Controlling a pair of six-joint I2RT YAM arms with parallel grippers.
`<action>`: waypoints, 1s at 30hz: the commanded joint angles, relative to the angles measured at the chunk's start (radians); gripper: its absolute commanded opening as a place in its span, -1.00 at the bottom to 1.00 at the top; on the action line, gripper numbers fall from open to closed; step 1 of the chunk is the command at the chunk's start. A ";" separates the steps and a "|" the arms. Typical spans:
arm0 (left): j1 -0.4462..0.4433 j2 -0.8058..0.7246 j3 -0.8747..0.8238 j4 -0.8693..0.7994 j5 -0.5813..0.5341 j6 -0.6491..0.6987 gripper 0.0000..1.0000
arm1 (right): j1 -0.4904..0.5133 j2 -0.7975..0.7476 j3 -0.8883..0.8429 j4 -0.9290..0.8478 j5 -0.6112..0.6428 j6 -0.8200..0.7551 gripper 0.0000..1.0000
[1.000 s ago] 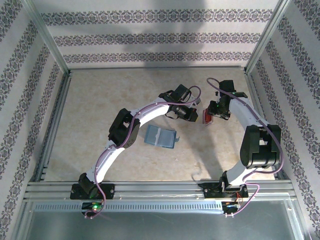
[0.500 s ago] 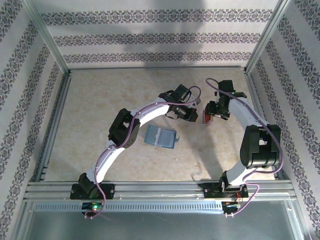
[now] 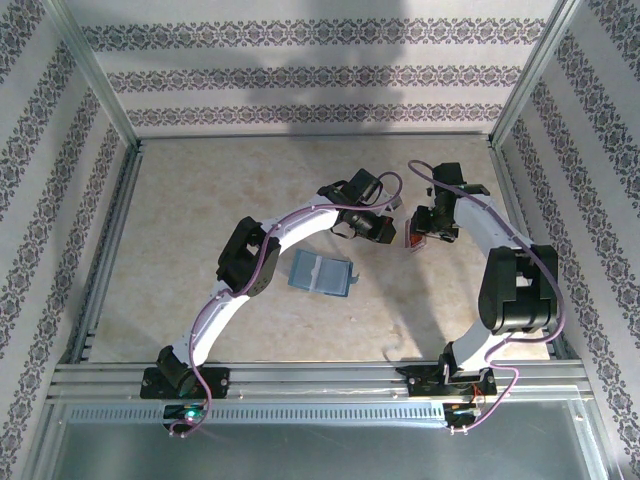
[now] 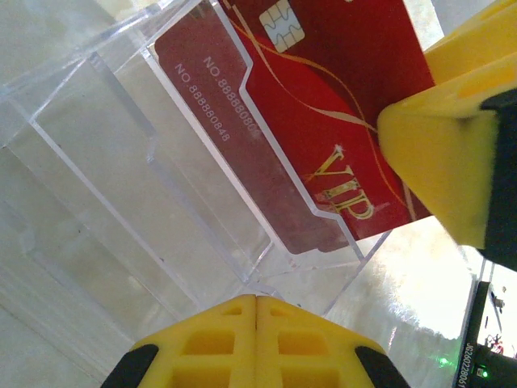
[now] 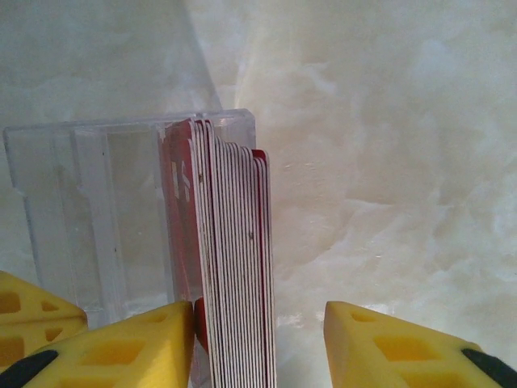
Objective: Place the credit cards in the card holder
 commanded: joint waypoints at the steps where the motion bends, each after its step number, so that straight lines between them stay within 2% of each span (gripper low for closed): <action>1: -0.021 0.029 -0.038 -0.062 -0.058 0.019 -1.00 | 0.005 -0.034 -0.004 -0.040 0.045 -0.012 -0.13; 16: -0.024 0.030 -0.038 -0.064 -0.059 0.024 -1.00 | 0.016 -0.059 -0.010 -0.048 0.037 -0.015 -0.38; 30: -0.026 0.034 -0.038 -0.066 -0.059 0.025 -1.00 | 0.034 -0.078 -0.008 -0.064 0.061 -0.021 -0.48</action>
